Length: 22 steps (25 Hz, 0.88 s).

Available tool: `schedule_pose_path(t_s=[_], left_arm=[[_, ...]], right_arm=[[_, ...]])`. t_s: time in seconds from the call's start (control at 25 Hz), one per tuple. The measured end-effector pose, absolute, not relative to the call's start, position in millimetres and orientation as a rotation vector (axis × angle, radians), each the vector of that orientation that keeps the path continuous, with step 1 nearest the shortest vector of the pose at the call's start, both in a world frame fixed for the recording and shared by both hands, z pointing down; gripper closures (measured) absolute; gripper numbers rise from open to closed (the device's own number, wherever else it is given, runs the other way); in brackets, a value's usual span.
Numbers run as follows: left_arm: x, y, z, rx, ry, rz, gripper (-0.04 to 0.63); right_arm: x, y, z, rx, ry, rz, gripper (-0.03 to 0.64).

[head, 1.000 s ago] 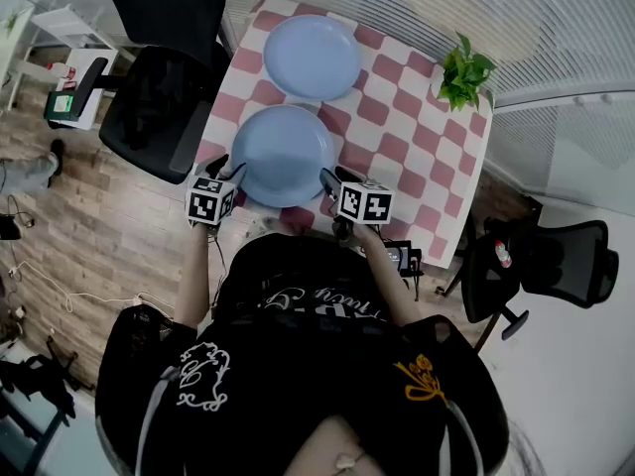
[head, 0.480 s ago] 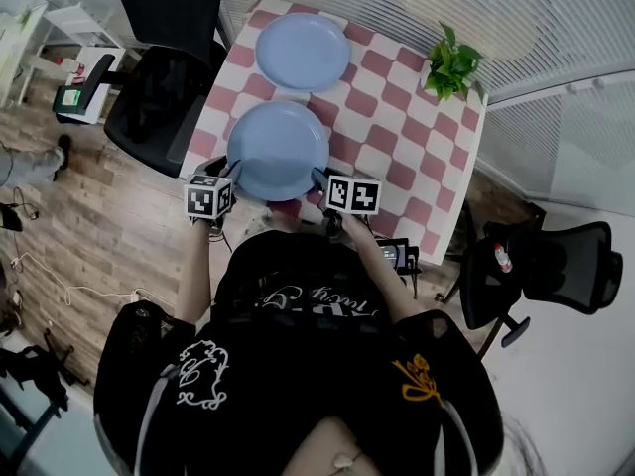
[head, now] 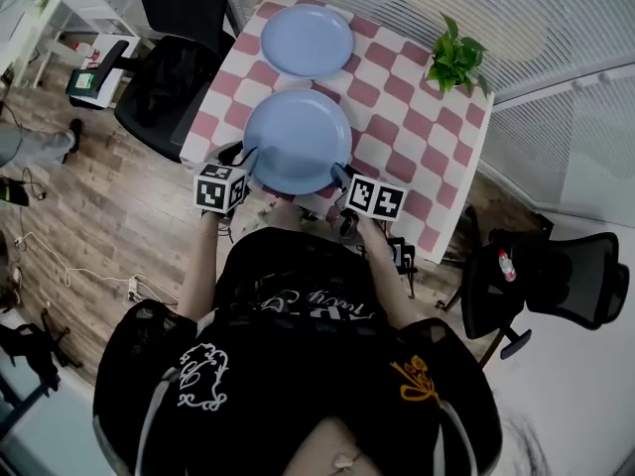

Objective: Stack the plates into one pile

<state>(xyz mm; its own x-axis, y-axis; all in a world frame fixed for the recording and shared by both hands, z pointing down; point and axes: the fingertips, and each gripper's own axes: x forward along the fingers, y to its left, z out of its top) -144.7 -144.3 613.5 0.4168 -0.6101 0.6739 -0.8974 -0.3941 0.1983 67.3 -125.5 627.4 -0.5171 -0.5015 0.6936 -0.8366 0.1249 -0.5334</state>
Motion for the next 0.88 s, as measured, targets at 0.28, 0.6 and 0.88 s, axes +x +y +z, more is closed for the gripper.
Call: schedule_pose_path(t_s=[0.28,0.6,0.88], left_arm=[[-140,-171,581,2.246,-1.278,0.691,0.453],[-162,-232,561,2.356,-1.203,0.685,0.453],[-197,-302,558,2.453,-1.067,0.712,0.453]], right_arm=[[70,-143,603,1.362,-2.109,1.318,0.531],[46,-192,579,1.509,-2.11,1.319,0.537],[5,-241,582,1.645,-2.037,1.376,0.54]])
